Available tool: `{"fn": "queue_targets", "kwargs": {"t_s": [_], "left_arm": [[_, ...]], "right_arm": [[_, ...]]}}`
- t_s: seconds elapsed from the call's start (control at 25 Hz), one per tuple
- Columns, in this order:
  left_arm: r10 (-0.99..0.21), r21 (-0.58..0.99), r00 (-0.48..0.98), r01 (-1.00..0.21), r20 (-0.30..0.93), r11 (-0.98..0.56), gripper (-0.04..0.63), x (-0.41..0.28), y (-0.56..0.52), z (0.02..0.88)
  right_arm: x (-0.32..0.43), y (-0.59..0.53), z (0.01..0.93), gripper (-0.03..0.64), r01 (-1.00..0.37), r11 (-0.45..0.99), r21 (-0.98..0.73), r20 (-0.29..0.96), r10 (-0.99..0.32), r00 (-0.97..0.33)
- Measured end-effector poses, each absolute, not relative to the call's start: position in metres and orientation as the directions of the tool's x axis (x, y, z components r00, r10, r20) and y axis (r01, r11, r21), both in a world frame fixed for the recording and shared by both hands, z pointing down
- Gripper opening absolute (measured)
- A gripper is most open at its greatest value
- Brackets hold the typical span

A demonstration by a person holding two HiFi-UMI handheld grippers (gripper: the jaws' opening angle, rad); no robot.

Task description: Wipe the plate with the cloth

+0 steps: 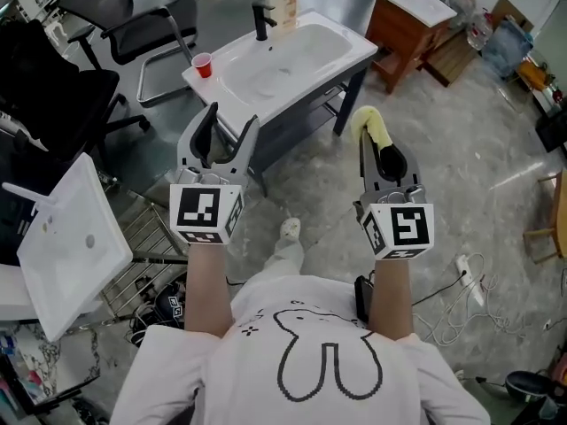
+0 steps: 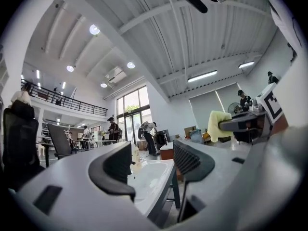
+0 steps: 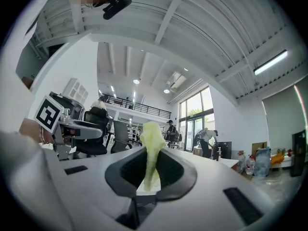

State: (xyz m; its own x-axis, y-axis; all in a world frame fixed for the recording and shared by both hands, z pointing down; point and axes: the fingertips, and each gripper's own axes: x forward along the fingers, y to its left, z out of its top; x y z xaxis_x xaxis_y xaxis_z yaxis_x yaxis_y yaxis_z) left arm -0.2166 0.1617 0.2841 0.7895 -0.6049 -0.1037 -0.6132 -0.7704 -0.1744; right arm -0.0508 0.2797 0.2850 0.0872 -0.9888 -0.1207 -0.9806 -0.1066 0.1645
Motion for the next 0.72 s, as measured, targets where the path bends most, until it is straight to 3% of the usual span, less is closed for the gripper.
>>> {"fn": "queue_targets", "kwargs": {"t_s": [0.72], "left_arm": [[-0.69, -0.053, 0.722, -0.691, -0.041, -0.721, 0.262, -0.158, -0.061, 0.319]], "right_arm": [[0.005, 0.024, 0.297, 0.049, -0.979, 0.066, 0.193, 0.031, -0.998, -0.061]]}}
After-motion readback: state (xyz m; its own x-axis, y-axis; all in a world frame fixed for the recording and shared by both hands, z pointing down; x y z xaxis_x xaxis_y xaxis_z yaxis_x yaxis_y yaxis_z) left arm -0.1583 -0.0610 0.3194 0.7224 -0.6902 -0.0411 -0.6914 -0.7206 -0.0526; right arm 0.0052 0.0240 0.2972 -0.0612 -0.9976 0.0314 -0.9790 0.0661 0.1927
